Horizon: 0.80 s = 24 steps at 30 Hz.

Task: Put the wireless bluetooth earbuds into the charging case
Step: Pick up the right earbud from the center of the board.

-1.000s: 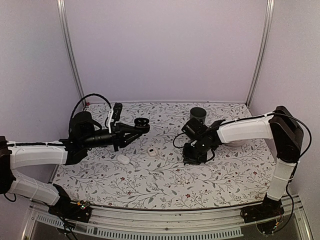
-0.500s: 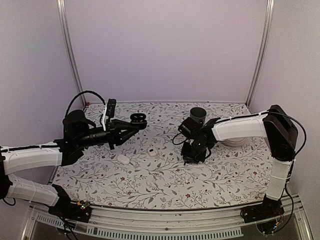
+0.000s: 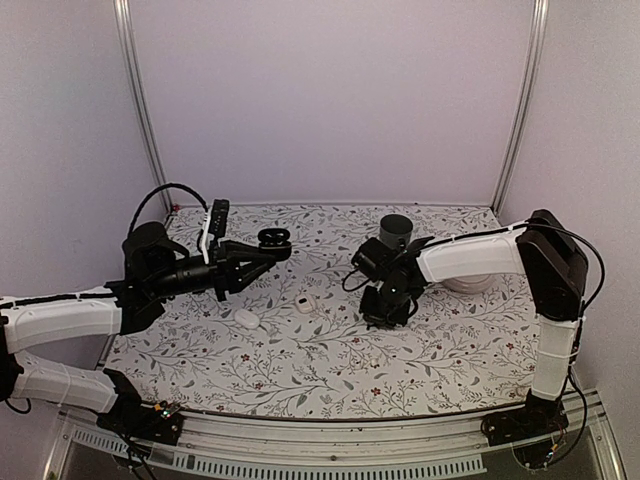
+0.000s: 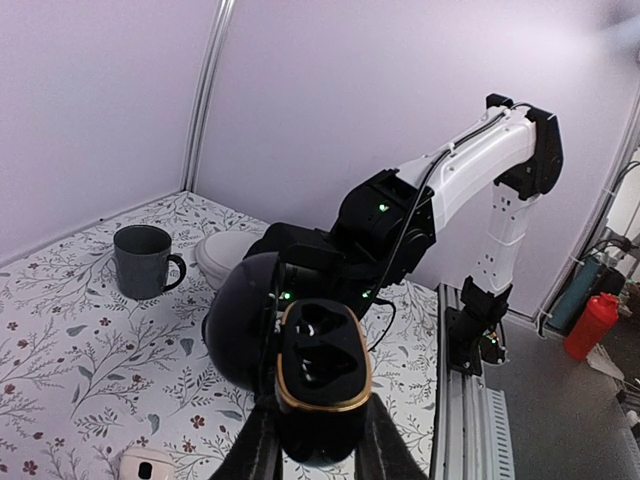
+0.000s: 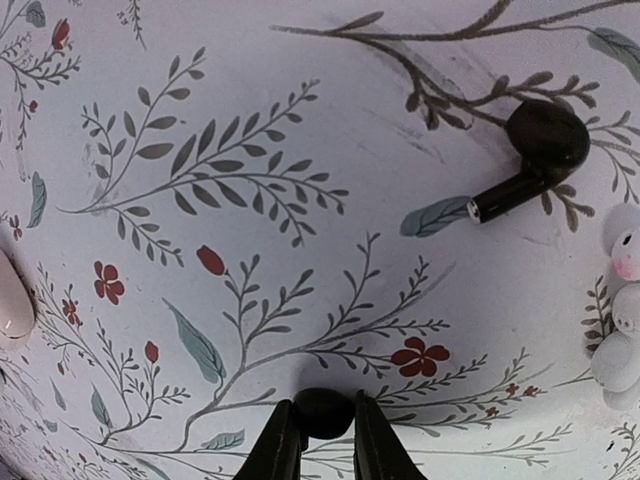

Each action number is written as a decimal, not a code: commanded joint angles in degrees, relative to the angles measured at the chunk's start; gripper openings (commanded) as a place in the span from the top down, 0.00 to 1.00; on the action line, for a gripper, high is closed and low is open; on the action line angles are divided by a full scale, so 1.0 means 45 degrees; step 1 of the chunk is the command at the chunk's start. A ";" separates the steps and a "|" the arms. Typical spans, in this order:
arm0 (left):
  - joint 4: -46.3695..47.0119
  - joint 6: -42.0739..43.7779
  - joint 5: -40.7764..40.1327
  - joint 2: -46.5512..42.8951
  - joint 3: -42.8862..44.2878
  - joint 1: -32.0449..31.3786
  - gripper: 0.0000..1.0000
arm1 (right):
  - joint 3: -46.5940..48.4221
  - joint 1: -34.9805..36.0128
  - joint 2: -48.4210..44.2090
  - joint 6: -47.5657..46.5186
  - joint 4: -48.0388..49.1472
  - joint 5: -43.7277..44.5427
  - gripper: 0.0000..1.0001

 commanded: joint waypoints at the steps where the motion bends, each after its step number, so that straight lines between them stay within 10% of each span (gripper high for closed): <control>1: 0.0264 -0.0132 0.0052 -0.0133 -0.0167 0.0111 1.00 | 0.0597 0.0174 0.0540 -0.0337 -0.0283 0.0348 0.80; 24: 0.0360 -0.0224 0.0159 0.0038 -0.0208 0.0116 1.00 | 0.1669 0.0190 0.1324 -0.1484 -0.0798 0.0364 0.72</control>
